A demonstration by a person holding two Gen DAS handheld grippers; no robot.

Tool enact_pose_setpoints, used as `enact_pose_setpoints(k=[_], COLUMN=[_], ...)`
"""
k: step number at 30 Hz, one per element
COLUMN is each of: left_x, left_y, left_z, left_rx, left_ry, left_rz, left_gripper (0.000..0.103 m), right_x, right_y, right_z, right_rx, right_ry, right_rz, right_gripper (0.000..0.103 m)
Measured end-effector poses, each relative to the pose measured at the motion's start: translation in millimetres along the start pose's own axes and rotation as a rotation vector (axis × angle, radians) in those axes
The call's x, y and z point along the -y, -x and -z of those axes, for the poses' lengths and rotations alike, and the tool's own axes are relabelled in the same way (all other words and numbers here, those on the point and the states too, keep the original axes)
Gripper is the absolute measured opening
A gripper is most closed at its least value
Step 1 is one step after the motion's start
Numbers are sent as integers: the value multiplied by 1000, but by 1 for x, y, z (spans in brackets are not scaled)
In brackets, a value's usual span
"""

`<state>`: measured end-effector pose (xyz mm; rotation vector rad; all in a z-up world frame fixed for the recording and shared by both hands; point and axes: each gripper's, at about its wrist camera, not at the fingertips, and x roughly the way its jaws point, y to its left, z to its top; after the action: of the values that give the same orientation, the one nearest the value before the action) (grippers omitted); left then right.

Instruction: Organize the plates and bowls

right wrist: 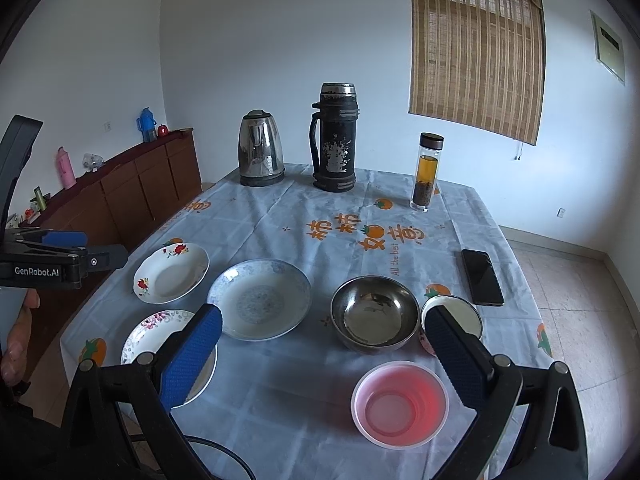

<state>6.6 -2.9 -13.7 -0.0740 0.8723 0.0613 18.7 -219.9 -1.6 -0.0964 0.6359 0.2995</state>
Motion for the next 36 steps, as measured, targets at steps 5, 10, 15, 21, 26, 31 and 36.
enact_pose_setpoints(k=[5, 10, 15, 21, 26, 31, 36], left_x=[0, 0, 2, 0, -4, -19, -42], left_y=[-1, -2, -5, -14, -23, -43, -61], left_z=[0, 1, 1, -4, -4, 3, 16], left_rx=[-3, -5, -15, -33, -63, -136, -194], left_ry=[0, 2, 7, 16, 30, 88, 145], left_rz=[2, 1, 1, 5, 2, 11, -24], left_gripper=[94, 94, 94, 94, 94, 94, 92], right_x=[-3, -3, -1, -3, -4, -10, -12], right_y=[-4, -6, -10, -16, -25, -39, -66], right_z=[-1, 0, -3, -4, -4, -4, -1], right_rx=[-8, -15, -27, -40, -65, -97, -166], right_ry=[2, 6, 9, 16, 19, 41, 53], right_rz=[1, -2, -12, -19, -35, -58, -91], right_gripper=[102, 102, 102, 102, 102, 101, 83])
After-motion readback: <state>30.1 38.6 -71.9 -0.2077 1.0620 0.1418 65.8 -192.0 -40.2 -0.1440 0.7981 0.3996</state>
